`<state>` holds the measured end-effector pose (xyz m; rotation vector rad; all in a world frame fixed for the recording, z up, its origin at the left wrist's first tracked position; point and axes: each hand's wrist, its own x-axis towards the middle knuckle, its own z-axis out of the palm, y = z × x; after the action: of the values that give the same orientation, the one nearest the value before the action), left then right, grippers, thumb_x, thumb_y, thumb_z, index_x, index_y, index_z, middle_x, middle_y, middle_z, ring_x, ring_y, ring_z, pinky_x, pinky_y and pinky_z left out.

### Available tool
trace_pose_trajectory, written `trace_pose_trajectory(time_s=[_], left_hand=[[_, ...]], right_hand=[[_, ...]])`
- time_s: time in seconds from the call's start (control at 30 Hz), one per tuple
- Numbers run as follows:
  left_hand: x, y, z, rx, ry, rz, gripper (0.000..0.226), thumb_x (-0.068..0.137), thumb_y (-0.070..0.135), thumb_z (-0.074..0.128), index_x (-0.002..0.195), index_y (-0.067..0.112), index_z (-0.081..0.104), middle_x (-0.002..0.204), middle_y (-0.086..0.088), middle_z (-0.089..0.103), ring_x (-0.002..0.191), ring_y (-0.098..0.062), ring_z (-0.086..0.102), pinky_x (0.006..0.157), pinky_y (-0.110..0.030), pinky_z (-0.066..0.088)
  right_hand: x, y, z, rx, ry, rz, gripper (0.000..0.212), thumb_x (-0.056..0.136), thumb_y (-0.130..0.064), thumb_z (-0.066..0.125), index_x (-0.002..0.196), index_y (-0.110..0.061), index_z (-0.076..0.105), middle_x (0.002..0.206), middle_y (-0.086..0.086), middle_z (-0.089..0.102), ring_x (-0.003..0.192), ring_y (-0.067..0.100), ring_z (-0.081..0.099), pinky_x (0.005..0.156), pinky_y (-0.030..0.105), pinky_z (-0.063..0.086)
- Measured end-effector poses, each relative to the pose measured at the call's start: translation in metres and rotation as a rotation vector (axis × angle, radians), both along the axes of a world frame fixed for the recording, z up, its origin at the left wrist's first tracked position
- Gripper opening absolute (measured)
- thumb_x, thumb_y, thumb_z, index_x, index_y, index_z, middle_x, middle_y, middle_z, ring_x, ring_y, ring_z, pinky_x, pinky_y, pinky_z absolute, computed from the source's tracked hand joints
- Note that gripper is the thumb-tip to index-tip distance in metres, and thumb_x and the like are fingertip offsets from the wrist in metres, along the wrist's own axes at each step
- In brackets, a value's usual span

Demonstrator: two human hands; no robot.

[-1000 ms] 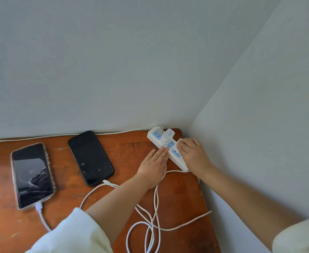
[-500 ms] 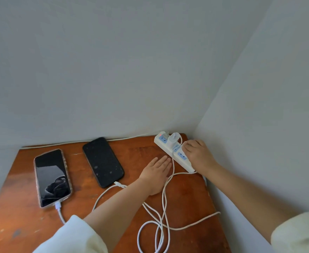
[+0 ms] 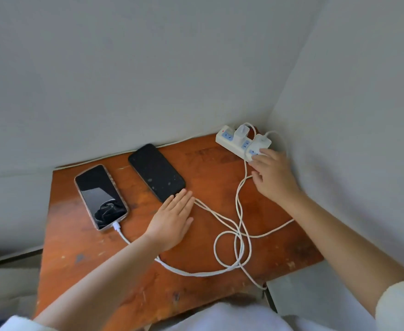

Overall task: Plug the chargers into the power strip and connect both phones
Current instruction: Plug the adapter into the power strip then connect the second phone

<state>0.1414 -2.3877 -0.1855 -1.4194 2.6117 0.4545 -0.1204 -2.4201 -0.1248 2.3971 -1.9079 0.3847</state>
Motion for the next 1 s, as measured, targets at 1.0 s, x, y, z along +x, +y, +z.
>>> trace_pose_trajectory(time_s=[1.0], left_hand=[[0.042, 0.029, -0.027, -0.004, 0.097, 0.097, 0.055, 0.095, 0.045, 0.016, 0.143, 0.021, 0.002, 0.155, 0.002, -0.001, 0.141, -0.013, -0.010, 0.106, -0.029, -0.016]], right_hand=[[0.081, 0.201, -0.047, 0.279, -0.360, -0.512, 0.013, 0.071, 0.012, 0.070, 0.080, 0.004, 0.071, 0.071, 0.016, 0.069, 0.062, 0.028, 0.064, 0.056, 0.022, 0.045]])
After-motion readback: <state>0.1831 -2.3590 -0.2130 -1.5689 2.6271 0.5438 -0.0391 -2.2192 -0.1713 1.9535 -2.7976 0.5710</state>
